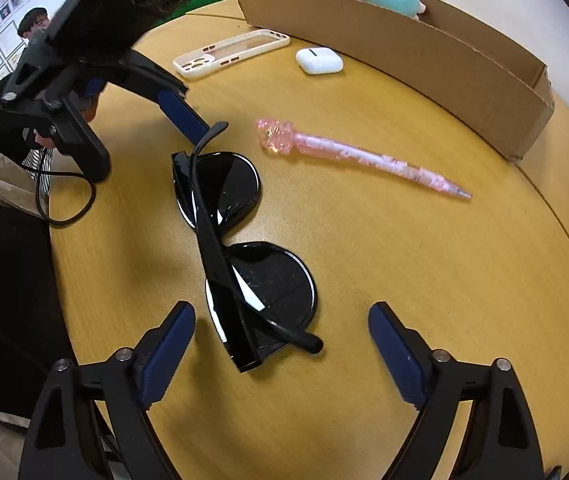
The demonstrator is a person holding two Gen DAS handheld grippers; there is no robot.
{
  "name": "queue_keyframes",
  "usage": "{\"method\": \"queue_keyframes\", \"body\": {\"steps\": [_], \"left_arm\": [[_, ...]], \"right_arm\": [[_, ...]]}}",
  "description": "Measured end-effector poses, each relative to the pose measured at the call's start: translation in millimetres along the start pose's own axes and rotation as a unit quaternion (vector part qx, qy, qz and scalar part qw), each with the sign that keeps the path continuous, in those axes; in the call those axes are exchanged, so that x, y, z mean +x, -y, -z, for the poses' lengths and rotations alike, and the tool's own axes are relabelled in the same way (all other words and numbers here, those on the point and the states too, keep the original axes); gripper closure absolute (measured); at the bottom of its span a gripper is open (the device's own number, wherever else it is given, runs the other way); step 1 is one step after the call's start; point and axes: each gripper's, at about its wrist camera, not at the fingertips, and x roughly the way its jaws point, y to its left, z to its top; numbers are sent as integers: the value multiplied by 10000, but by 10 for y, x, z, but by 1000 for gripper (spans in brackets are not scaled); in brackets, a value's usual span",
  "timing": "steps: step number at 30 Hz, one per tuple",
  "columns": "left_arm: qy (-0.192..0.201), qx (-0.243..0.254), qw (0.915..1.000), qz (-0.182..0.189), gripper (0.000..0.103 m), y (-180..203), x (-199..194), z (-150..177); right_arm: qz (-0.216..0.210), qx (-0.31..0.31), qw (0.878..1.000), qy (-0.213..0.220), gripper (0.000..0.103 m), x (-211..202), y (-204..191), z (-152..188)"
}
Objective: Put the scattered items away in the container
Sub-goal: 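Grasp the black sunglasses by the bridge with the right gripper, then lift and carry the sunglasses with the right gripper into the box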
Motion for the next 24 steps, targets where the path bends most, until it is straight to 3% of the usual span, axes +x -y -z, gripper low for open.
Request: {"method": "queue_keyframes", "body": {"steps": [1, 3, 6, 10, 12, 18, 24], "left_arm": [[-24, -64, 10000, -1, 32, -19, 22, -9], [-67, -184, 9998, -55, 67, -60, 47, -23], [-164, -349, 9993, -34, 85, -128, 85, -22], [-179, -321, 9993, -58, 89, -131, 73, -1], [-183, -315, 9993, -11, 98, -125, 71, -7], [-99, -163, 9997, 137, 100, -59, 30, -40], [294, -93, 9993, 222, 101, -40, -245, -118]], "right_arm": [[14, -44, 10000, 18, 18, -5, -1, -4], [65, -169, 9998, 40, 23, -12, -20, -12], [80, -324, 9994, 95, 38, -29, -56, -30], [100, -482, 9988, 21, 40, -31, -109, -50], [116, -562, 9983, -31, 40, -26, -134, -64], [44, -791, 9968, -64, 40, 3, -245, -178], [172, -964, 9950, 174, 40, -179, -246, -414]]}}
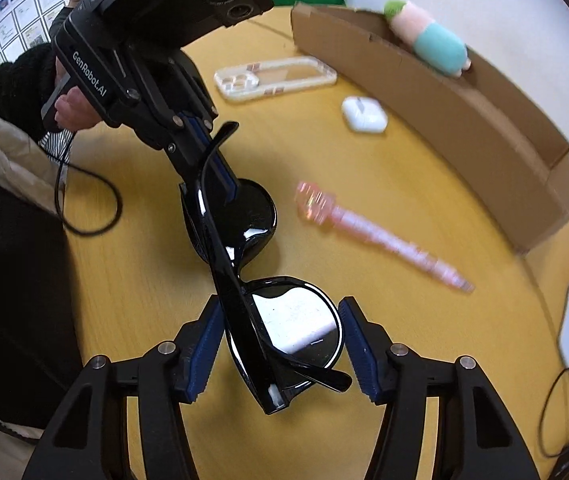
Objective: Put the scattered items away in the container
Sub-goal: 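Lift and carry the sunglasses with the right gripper into the box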
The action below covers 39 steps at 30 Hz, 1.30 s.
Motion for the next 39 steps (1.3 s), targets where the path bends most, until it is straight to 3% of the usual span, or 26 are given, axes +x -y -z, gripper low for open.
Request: {"method": "queue_keyframes", "body": {"steps": [8, 17, 19, 23, 24, 28, 31, 33, 35, 39], "left_arm": [[625, 371, 9973, 58, 102, 135, -477, -250], [1340, 684, 9886, -96, 102, 145, -1007, -517], [1547, 669, 9856, -144, 95, 94, -1113, -534], [1733, 323, 9842, -170, 34, -152, -1140, -546], [1735, 187, 9846, -90, 31, -242, -1124, -547], [1651, -469, 9843, 412, 31, -627, -925, -576], [1720, -741, 9767, 1048, 31, -768, -836, -596], [1769, -752, 9726, 1306, 42, -774, -819, -633], [1736, -707, 9724, 1390, 64, -750, -817, -675], [1707, -673, 9721, 1459, 71, -716, -876, -730]], "right_arm": [[535, -447, 9971, 305, 40, -261, 104, -501], [1054, -881, 9893, 494, 41, -560, 327, -1002], [1155, -900, 9878, 522, 41, -608, 380, -1074], [1243, -976, 9860, 537, 41, -628, 458, -1205], [1247, -988, 9859, 527, 41, -628, 460, -1220], [1212, -989, 9861, 557, 41, -569, 540, -1293], [1148, -950, 9869, 627, 41, -552, 590, -1307], [1146, -934, 9869, 648, 41, -550, 604, -1309], [1172, -919, 9866, 670, 41, -557, 609, -1300], [1158, -848, 9871, 715, 41, -585, 638, -1287]]}}
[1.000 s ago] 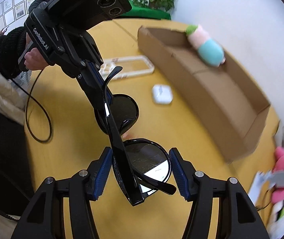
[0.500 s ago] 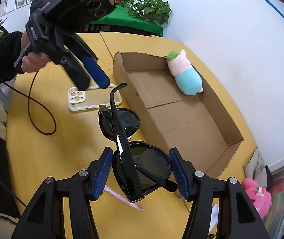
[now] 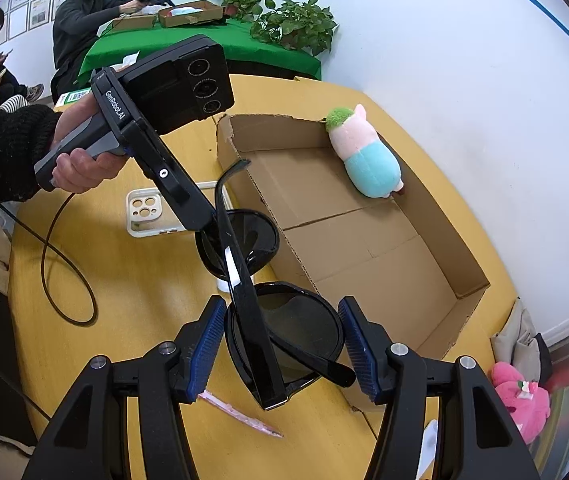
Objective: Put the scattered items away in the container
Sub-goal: 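Lift and carry the sunglasses with the right gripper into the box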
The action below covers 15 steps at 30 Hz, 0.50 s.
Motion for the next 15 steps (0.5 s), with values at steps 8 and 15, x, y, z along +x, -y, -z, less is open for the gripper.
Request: {"method": "queue_keyframes", "body": {"steps": [8, 15], "left_arm": [[131, 355, 9992, -104, 81, 245, -188, -299], [101, 954, 9945, -424, 85, 533, -222, -837]], "right_arm": [[135, -104, 9997, 160, 41, 38, 255, -113], [471, -409, 9976, 303, 41, 128, 656, -375]]}}
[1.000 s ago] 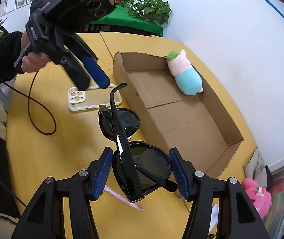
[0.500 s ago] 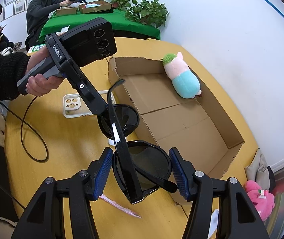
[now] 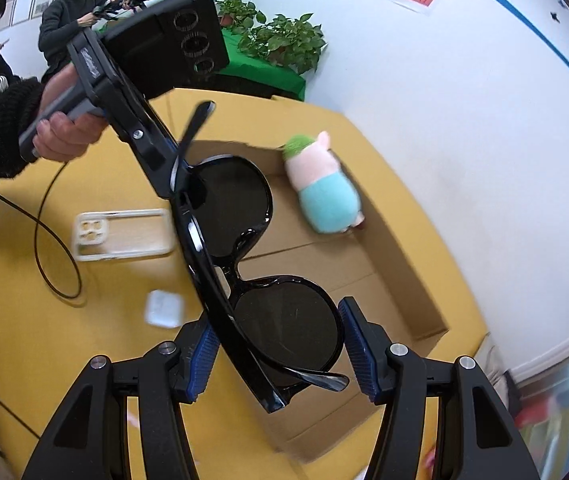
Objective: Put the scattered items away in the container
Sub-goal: 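Lift and carry the sunglasses with the right gripper into the box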
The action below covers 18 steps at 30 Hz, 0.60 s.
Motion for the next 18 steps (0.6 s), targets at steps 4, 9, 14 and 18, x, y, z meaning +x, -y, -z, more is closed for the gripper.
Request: {"method": "queue_keyframes", "body": {"steps": [4, 9, 14, 18], "left_arm": [[35, 174, 9998, -131, 85, -27, -27, -368], [-14, 248, 9994, -261, 85, -201, 43, -775], [-151, 51, 9992, -355, 85, -617, 230, -1138], [-318, -243, 9977, -546, 85, -1036, 451, -1361]], "right_arm": [[174, -40, 9997, 143, 41, 89, 330, -128], [317, -47, 9994, 140, 41, 320, 717, -225], [268, 51, 9996, -65, 41, 767, 1142, -231], [82, 189, 9994, -293, 41, 1232, 1423, -132]]}}
